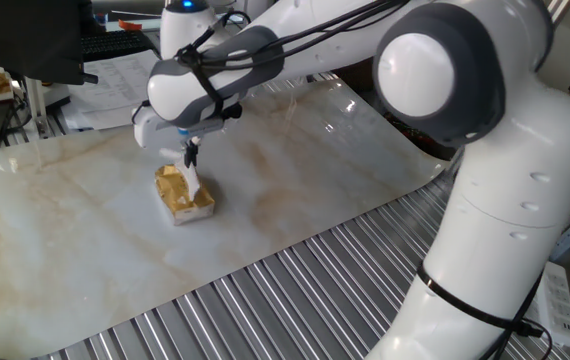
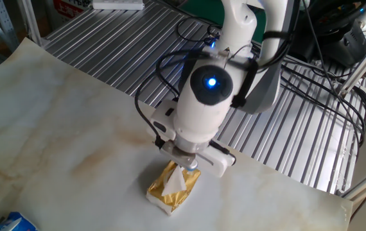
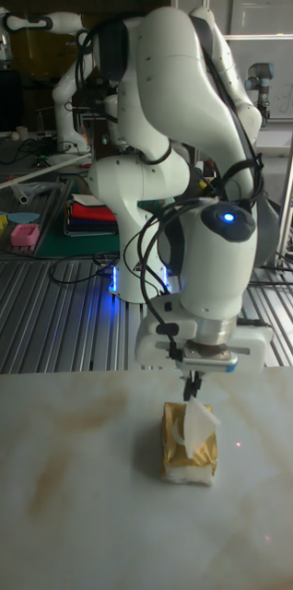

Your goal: Pull out a napkin

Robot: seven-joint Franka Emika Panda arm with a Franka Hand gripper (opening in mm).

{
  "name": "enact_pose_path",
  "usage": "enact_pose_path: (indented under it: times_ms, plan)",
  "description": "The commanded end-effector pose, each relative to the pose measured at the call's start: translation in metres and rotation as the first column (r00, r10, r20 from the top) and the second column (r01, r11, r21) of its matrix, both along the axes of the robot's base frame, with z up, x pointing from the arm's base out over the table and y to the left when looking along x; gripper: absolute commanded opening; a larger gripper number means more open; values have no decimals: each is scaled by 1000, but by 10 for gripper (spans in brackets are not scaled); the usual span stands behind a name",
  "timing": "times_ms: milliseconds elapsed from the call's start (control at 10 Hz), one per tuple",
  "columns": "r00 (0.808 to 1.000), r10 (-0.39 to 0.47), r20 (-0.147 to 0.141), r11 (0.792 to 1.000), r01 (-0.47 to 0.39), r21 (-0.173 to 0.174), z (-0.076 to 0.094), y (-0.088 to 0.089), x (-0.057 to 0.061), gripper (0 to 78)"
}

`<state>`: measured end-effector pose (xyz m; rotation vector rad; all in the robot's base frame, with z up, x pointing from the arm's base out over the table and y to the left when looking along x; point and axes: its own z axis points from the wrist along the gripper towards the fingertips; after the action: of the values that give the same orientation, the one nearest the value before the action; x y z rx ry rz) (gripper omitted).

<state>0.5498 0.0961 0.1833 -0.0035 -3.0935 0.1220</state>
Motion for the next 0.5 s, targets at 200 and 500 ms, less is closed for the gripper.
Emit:
enact_pose_path:
  times_ms: [200, 500]
  plan:
    - [1000, -15, 8, 999, 15, 37, 16, 4, -3, 12]
    - [1000, -17, 23, 998, 16, 59, 24, -3, -7, 12]
